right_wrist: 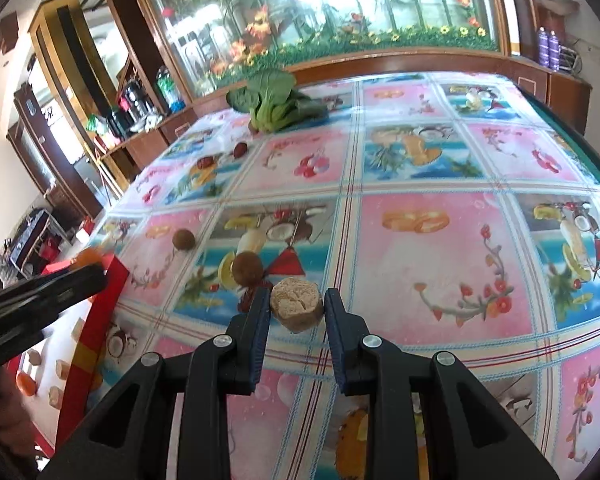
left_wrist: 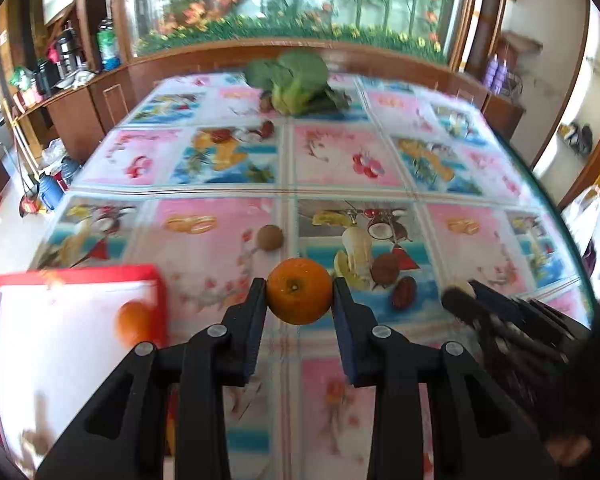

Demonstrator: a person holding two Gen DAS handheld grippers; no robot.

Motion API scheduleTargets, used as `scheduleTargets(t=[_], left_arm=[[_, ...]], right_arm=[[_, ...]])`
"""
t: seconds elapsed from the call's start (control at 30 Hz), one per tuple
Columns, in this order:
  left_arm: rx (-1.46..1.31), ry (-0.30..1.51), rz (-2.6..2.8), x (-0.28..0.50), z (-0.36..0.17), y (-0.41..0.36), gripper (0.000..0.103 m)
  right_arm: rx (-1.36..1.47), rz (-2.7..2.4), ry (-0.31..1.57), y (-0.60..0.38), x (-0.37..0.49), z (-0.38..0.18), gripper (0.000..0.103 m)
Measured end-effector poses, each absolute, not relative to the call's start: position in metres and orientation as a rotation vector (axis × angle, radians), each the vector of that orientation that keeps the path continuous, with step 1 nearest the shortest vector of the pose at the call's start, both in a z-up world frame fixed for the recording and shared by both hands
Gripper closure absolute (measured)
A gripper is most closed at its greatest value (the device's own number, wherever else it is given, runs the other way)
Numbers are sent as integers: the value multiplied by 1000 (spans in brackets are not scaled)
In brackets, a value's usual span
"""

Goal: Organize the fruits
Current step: 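Carry the cake and orange over the white tray and open both grippers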

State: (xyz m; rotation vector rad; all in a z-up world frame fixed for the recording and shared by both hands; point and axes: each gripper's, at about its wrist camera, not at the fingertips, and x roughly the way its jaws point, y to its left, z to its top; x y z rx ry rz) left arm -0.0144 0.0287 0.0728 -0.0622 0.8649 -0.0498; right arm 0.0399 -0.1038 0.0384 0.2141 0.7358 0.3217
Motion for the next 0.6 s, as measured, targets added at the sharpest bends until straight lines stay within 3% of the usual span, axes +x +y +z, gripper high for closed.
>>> scheduleTargets(t=[0.27,0.6], left_arm=[[-109,774,24,-92,99,73,68],[-159,778,137,-147,86,129,68]], right_arm=[[232,272,679,-112,41,40,77],[250,310,678,-89,21,47,77]])
